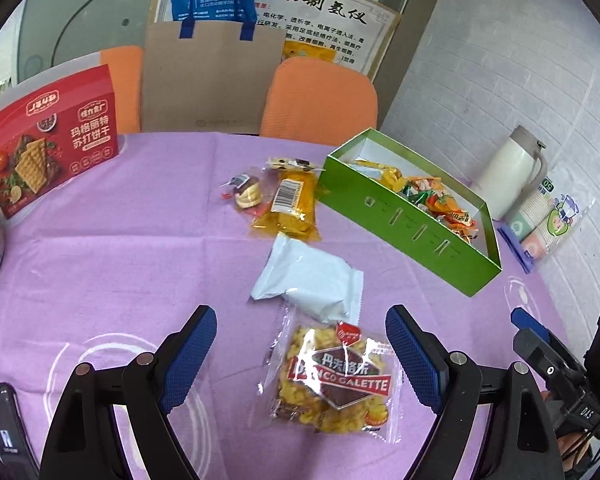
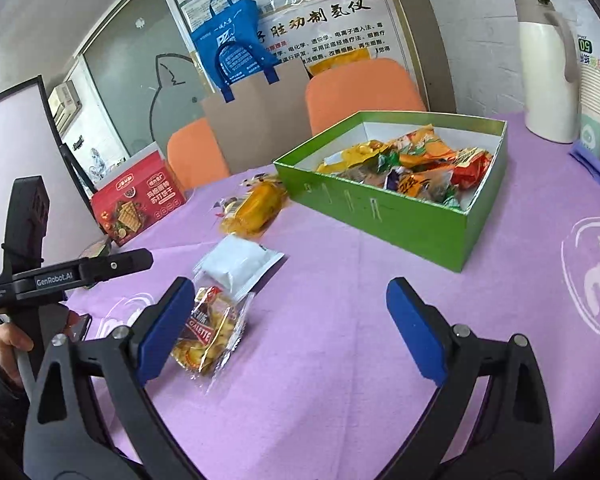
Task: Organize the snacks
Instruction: 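Withdraw both tools from the green box toward the remaining snacks, then grasp the clear round candy packet with left tool while right tool grasps a small packet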
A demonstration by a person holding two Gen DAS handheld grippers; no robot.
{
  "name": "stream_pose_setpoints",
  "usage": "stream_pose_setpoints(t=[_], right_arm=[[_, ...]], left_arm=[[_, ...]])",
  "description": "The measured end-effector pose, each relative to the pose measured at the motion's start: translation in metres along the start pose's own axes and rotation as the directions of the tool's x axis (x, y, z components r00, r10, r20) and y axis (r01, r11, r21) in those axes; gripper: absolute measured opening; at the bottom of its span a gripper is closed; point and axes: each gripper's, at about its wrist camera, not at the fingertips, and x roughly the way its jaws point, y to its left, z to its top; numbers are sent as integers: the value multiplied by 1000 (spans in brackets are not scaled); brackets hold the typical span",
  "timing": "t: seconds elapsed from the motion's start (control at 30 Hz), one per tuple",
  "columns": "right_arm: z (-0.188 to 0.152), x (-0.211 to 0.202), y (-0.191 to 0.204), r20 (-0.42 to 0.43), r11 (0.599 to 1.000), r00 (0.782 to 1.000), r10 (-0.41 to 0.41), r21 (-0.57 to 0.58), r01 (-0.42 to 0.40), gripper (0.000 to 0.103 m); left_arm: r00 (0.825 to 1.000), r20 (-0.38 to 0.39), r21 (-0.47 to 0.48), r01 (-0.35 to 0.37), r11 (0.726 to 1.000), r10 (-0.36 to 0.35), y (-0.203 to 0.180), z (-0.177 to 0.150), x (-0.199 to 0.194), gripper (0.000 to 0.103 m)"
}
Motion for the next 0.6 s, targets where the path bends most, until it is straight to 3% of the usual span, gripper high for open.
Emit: stream_pose_setpoints(t=[0.3, 0.43, 0.6], right_arm=[[-1, 20, 18, -32, 1000, 999, 11, -26, -12, 96], [11, 35, 28, -50, 998, 999, 13, -63, -17, 96], [36, 60, 36, -79, 989, 997, 4, -148, -16, 87]], left_arm=[[999, 38, -98, 10, 995, -7, 35, 9, 0, 88], [996, 93, -157, 1, 988, 14, 50, 34, 6, 88], [991, 121, -204, -28, 979, 54, 64, 71, 40, 88]])
